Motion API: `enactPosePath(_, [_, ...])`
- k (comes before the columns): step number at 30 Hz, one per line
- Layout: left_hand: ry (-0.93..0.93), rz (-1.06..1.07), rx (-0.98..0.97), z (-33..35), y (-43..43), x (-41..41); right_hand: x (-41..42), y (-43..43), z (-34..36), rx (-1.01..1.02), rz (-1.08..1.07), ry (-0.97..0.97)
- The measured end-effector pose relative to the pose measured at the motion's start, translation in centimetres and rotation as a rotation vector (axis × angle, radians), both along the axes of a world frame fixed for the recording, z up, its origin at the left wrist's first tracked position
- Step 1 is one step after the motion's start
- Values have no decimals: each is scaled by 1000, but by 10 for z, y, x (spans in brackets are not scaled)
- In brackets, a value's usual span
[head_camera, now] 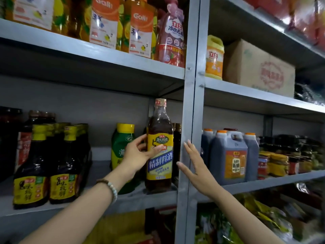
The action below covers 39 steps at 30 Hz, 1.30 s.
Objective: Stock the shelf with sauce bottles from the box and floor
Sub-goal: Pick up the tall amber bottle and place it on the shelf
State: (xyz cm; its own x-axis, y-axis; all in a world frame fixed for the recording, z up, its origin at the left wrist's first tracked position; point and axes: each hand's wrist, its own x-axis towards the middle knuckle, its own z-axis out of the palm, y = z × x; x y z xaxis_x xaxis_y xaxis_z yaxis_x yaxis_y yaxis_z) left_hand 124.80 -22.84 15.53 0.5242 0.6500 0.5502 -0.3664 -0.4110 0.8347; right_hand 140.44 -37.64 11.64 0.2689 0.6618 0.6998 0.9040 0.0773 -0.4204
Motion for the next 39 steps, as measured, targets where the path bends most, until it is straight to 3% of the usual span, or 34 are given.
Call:
enactPosePath(5, [27, 94, 29, -10, 9, 31, 11, 14, -11, -37, -18, -110])
enactPosePath(11, [77, 166, 13, -31, 20, 52, 19, 19, -14, -13, 15, -110])
enactPosePath(29, [128, 157, 51, -39, 20, 82, 23, 37, -28, 121, -31, -155])
enactPosePath(34, [140, 196, 135, -42, 17, 85, 21, 35, -27, 120, -24, -142])
enactPosePath(39, [224, 37, 285, -54, 23, 71, 22, 31, -24, 84, -14, -139])
